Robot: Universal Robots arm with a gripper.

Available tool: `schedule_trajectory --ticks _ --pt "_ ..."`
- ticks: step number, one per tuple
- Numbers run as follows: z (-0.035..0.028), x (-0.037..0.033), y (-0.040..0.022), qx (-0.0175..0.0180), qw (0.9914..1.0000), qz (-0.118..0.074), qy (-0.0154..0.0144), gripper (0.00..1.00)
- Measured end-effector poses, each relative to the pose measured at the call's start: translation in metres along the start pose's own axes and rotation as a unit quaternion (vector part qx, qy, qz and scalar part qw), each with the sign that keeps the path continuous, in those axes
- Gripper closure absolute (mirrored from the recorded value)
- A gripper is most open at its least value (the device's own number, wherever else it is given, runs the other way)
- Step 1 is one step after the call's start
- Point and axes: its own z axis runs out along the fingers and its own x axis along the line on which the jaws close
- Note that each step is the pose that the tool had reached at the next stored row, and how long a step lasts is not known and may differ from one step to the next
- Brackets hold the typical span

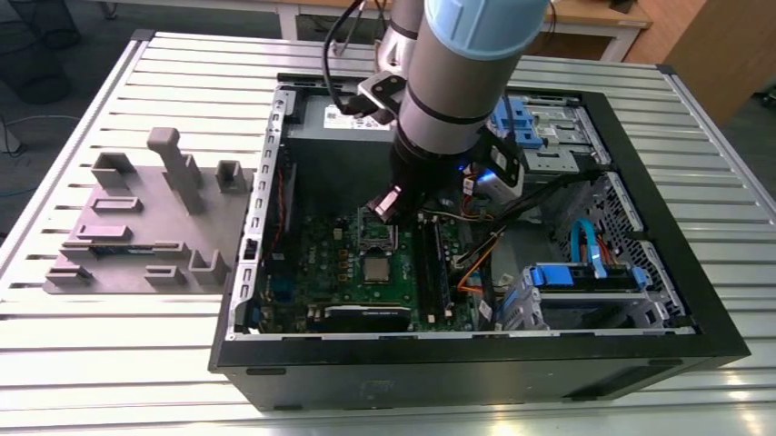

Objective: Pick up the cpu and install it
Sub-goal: 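Close the cpu cover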

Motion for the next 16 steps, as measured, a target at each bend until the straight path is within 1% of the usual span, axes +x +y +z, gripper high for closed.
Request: schedule_trajectory --ticks 2,4,5,7,9,12,16 --pt "0.0017 -0.0020 -0.0005 -0.0001 1.00000 0.000 -0.0002 0.90" --pt "0.0032 -0.0030 0.0000 -0.0015 1.00000 0.000 -0.0015 0.90" --pt "0.0040 -0.0033 0.0002 -0.0035 0.99999 0.000 -0.0032 0.90" --pt "0.0054 -0.0037 0.0004 -0.0109 0.99989 -0.001 -0.0100 0.90" --pt "0.0076 -0.0045 0.0000 -0.0154 0.99978 -0.001 -0.0141 0.90" --pt "0.0110 -0.0063 -0.0007 -0.0197 0.99965 -0.001 -0.0179 0.90" --pt "0.0135 -0.0101 0.0015 -0.0226 0.99953 -0.002 -0.0205 0.90"
